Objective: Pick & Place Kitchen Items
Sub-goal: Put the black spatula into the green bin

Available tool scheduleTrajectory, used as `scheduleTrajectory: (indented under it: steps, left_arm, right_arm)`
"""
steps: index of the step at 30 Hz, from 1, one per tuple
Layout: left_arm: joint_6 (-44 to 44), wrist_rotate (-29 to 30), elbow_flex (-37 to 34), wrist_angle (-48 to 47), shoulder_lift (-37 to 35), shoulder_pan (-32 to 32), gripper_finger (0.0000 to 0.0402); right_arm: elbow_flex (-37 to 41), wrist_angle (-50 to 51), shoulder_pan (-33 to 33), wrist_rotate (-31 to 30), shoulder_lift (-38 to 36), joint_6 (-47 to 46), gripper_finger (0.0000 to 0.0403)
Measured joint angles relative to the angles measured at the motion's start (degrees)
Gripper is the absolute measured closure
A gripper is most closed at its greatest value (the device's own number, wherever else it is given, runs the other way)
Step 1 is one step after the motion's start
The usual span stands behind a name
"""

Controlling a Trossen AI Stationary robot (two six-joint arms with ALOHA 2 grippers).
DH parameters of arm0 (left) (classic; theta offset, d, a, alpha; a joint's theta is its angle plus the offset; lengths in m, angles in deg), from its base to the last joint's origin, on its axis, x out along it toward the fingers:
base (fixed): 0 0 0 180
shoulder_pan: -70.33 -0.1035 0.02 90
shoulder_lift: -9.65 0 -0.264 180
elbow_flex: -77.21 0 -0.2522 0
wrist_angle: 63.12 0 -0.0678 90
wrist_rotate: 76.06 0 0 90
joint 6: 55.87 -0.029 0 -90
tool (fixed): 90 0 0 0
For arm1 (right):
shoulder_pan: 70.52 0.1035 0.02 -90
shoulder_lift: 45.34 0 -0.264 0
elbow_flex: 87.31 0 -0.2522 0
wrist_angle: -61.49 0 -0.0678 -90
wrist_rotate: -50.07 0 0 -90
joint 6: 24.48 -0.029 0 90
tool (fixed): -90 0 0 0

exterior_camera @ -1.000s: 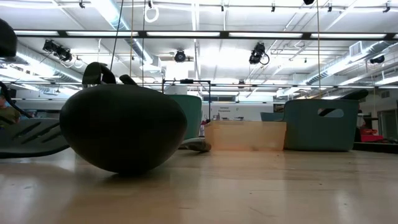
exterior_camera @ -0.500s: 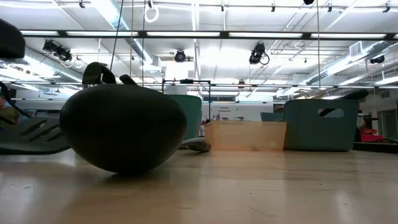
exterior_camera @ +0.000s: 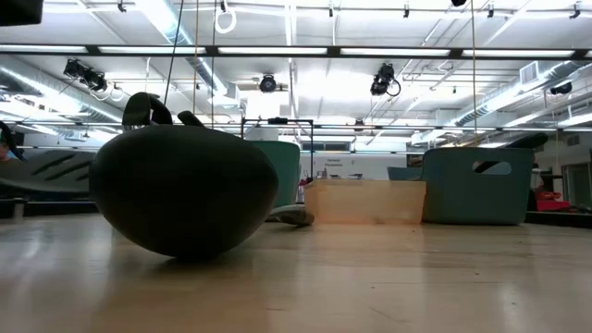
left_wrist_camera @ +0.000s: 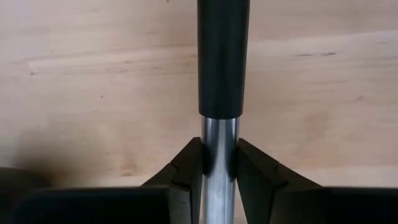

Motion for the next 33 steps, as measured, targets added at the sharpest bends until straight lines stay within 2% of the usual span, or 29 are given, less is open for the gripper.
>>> scheduleTrajectory:
  steps: [33]
  left_arm:
    - [-0.05,5.25,13.87,-16.12,-0.04,-9.39,0.0324]
  right_arm:
    - [0.00,-0.02,0.00,0.17,0.00,0.53,0.0396]
